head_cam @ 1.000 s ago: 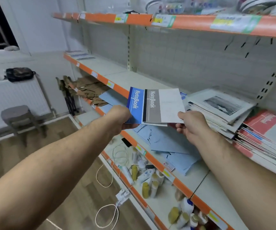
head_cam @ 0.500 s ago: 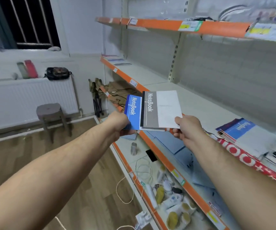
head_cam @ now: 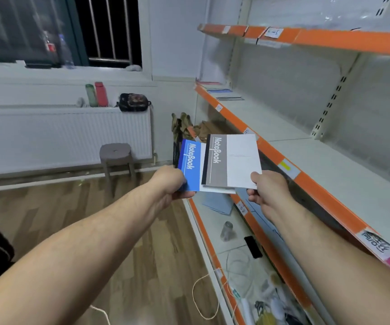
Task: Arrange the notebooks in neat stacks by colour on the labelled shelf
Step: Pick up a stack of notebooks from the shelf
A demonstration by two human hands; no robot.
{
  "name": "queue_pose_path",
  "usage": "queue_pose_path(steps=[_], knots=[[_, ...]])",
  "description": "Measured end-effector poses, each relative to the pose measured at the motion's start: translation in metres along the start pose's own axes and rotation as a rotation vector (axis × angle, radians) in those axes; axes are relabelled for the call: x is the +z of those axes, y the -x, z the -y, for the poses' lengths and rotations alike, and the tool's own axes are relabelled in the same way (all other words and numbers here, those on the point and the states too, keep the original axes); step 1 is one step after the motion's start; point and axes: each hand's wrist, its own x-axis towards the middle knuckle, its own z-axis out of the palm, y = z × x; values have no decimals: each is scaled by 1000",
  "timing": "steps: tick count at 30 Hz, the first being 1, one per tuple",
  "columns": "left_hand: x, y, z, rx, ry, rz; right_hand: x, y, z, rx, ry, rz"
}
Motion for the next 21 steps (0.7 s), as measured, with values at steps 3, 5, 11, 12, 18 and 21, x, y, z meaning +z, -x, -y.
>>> queue_pose_path(steps=[3, 5, 11, 12, 18, 21], knots=[[-7, -39, -11, -1, -9, -28, 27, -37, 4, 9, 7, 42], [-10, -68, -23, -2, 4, -58, 43, -65, 10, 6, 3, 59], [-5, -149, -73, 1, -11, -115, 80, -158, 34, 14, -14, 110], [-4, -161, -82, 5, -9, -125, 85, -174, 39, 16, -7, 113], [-1, -239, -123, -2, 9, -150, 118, -259, 59, 12, 21, 110], [-2, -279, -138, -6, 3, -140, 137, -293, 62, 22, 16, 116]])
